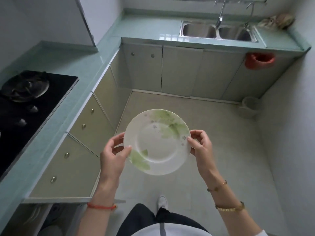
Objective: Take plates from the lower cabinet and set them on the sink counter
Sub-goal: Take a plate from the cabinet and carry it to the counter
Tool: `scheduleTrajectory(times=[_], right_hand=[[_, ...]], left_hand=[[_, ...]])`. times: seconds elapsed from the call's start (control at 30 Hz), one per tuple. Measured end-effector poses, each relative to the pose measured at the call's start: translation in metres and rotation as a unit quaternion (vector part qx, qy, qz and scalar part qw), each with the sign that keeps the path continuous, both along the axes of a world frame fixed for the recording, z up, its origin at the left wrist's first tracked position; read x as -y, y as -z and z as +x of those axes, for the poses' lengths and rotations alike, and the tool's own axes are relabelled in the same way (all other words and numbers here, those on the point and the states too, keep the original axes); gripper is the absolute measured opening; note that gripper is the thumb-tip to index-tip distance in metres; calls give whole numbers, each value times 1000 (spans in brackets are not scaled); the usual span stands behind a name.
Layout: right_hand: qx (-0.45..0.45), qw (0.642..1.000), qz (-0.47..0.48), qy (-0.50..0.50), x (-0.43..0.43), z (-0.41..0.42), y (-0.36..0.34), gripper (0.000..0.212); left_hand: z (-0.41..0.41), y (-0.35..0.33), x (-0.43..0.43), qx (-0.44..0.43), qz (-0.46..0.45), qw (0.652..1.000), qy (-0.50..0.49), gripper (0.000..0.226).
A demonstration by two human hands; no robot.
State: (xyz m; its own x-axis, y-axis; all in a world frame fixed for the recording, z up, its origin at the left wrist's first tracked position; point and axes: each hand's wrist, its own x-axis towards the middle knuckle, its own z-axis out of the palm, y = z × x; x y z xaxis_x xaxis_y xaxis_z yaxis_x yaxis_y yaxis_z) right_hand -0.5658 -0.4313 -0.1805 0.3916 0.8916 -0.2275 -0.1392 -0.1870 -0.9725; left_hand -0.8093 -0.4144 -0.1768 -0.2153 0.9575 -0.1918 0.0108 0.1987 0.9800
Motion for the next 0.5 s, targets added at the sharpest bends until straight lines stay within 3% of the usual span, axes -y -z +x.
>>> scheduleTrajectory(times=[0.5], right_hand=[[-3, 999, -5, 39, -213, 47, 1, 10]], left_hand=[[49, 1, -229, -5, 15, 999, 37, 41]])
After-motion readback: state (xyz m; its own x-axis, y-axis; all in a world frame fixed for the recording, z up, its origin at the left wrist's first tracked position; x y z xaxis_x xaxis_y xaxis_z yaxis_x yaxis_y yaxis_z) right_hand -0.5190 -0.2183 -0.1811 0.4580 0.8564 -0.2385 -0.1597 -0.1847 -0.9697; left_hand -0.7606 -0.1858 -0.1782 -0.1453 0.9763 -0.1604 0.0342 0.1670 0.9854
